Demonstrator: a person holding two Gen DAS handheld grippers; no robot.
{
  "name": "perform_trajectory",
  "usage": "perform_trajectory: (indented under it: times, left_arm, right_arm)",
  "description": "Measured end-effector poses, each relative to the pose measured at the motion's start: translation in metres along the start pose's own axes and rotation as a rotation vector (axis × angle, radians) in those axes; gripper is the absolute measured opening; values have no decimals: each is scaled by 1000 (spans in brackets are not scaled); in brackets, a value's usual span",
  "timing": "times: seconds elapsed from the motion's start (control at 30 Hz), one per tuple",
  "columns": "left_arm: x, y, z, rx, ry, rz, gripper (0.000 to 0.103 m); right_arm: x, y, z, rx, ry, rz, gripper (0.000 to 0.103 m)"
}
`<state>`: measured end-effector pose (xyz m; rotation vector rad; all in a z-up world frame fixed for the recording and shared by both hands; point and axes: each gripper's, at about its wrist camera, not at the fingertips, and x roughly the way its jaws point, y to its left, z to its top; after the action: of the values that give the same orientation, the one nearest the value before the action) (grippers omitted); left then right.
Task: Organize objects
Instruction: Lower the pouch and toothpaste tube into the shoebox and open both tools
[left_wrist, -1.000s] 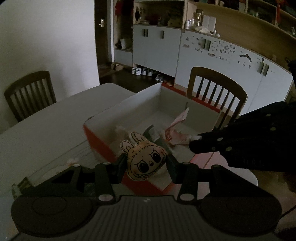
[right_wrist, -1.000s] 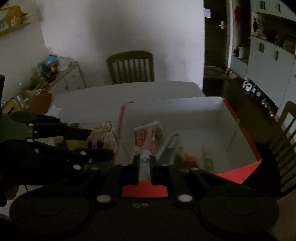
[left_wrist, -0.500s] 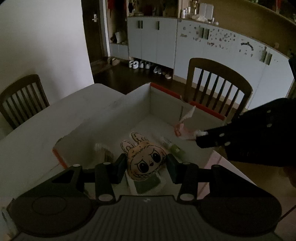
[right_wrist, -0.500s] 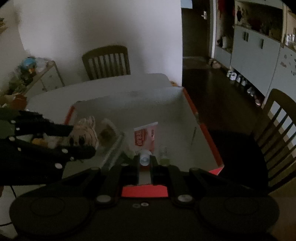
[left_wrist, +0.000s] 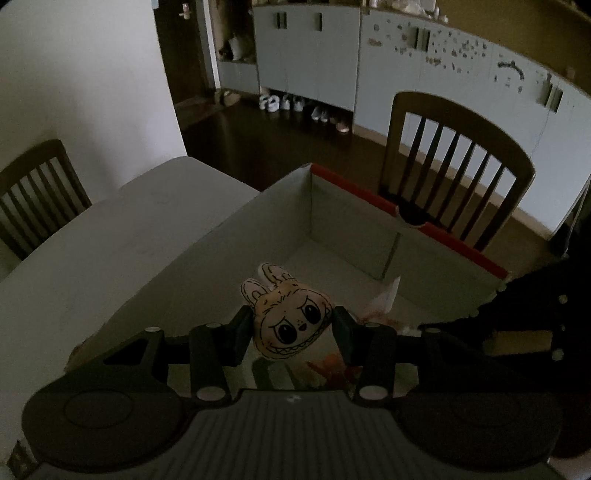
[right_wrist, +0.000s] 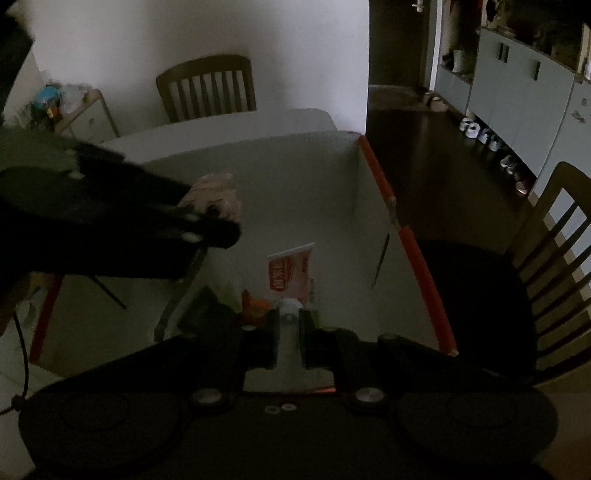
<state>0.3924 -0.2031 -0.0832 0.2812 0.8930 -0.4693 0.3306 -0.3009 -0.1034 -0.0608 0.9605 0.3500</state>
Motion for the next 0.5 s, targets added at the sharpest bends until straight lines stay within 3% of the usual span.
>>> perform_trajectory:
  times: [0.5]
  left_arm:
    - [64,6,8,-23,145,-39,46]
  right_arm:
    - [36,-4,12,-23,86,-7,9]
